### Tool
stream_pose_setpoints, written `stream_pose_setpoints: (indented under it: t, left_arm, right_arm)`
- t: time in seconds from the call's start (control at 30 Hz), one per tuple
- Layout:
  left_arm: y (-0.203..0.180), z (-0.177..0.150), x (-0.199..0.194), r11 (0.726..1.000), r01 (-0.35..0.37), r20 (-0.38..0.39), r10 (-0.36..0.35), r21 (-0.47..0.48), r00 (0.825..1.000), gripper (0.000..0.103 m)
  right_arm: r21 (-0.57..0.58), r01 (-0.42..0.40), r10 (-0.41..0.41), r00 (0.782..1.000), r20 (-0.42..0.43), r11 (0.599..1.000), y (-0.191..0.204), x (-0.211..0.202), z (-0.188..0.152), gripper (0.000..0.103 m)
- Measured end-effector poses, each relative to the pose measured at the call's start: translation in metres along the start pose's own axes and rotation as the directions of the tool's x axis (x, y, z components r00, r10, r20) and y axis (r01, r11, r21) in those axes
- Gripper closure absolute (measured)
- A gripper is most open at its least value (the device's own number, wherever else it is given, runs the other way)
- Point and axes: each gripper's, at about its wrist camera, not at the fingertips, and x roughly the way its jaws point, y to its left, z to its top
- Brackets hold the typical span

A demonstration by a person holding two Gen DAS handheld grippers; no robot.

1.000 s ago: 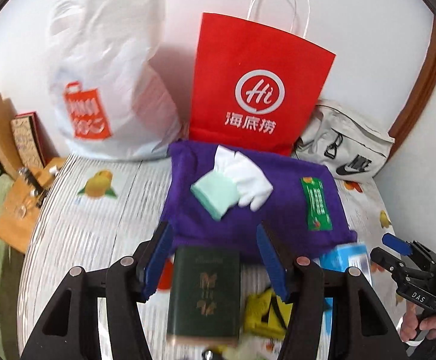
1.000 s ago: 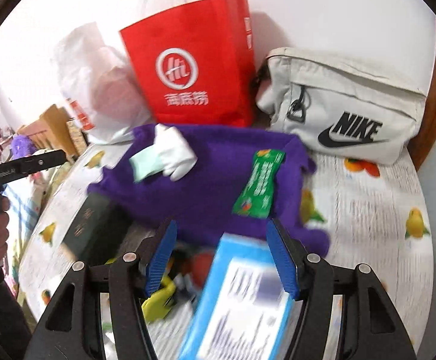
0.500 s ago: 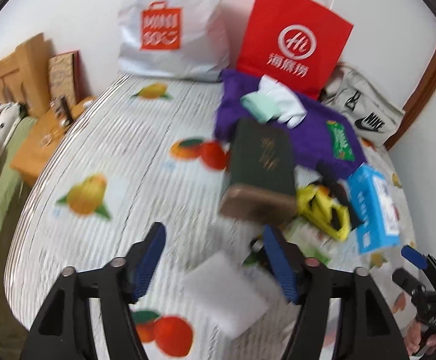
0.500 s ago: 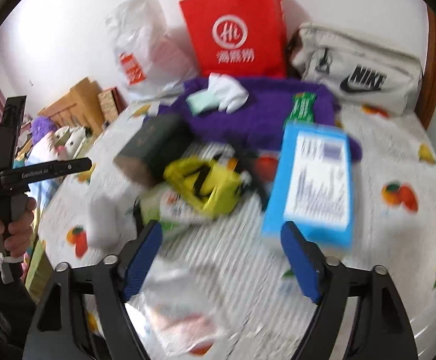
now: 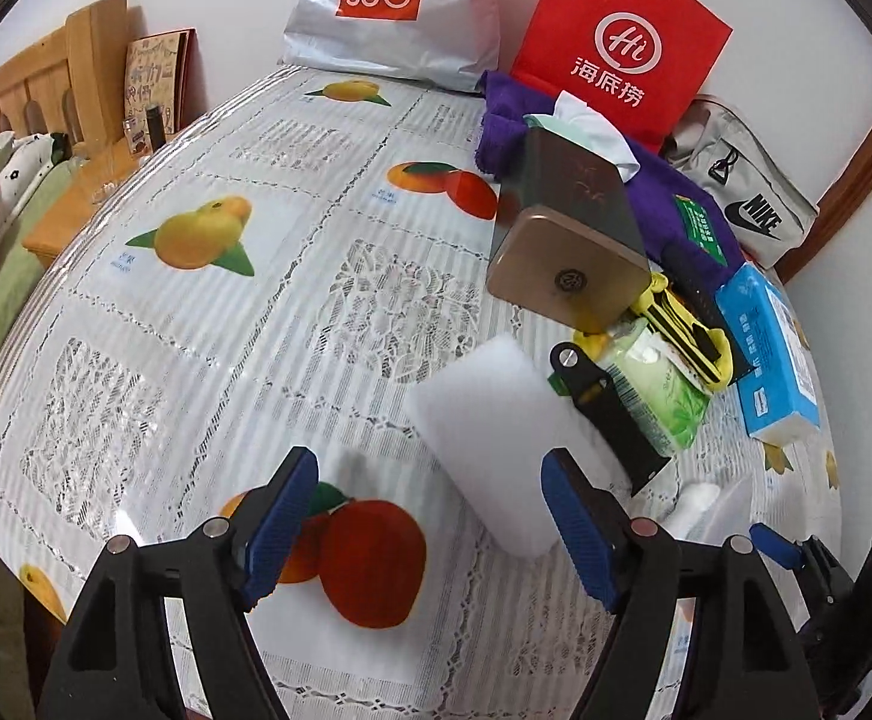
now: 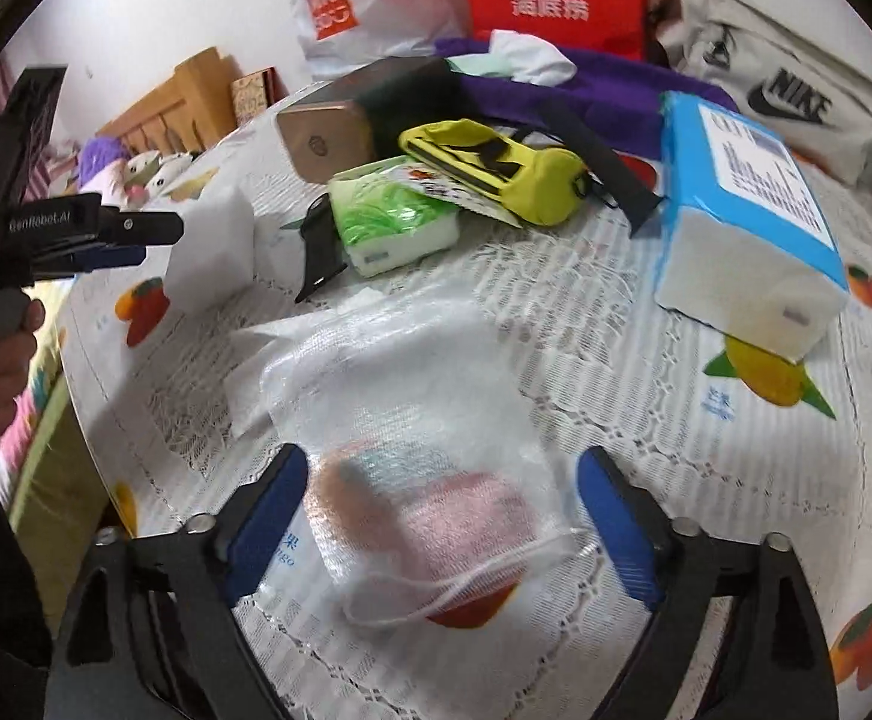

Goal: Organize soft objects
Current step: 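Grasp the white sponge block with the left tool while the right tool grasps the white mesh bag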

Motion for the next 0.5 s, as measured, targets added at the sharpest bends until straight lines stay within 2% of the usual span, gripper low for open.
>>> stream_pose_setpoints:
  t: [0.13, 0.3, 0.4, 0.47, 0.5]
  left_arm:
    - [-0.008, -0.003, -0.001, 1.0, 0.014, 0.003, -0.014, 0.006, 1.0, 0.027]
    - [-0.024, -0.004, 0.005, 0.999, 0.039, -0.005, -0.039, 0.021, 0.999, 0.026]
    - [-0.032, -0.002, 0.014, 0.999, 0.047, -0.013, -0.046, 0.017, 0.999, 0.024]
    - [-0.036, 0.0, 0.021, 0.999, 0.039, -0.027, -0.039, 0.01, 0.999, 0.024]
    - [-0.039, 0.001, 0.025, 0.999, 0.036, -0.031, -0.036, 0.007, 0.999, 0.024]
  right_arm:
    - [-0.064, 0.077, -0.076, 0.997, 0.01, 0.995, 0.013, 0.007, -0.003, 0.002]
    - [-0.035, 0.084, -0.083, 0.995, 0.05, 0.996, 0.01, 0.004, -0.006, 0.005]
    - [-0.027, 0.098, -0.095, 0.992, 0.077, 0.995, 0.008, -0.002, -0.01, 0.018]
    - [-0.032, 0.102, -0.099, 0.991, 0.092, 0.994, 0.005, -0.007, -0.013, 0.037]
    - [-0.031, 0.104, -0.101, 0.99, 0.097, 0.994, 0.003, -0.009, -0.014, 0.041]
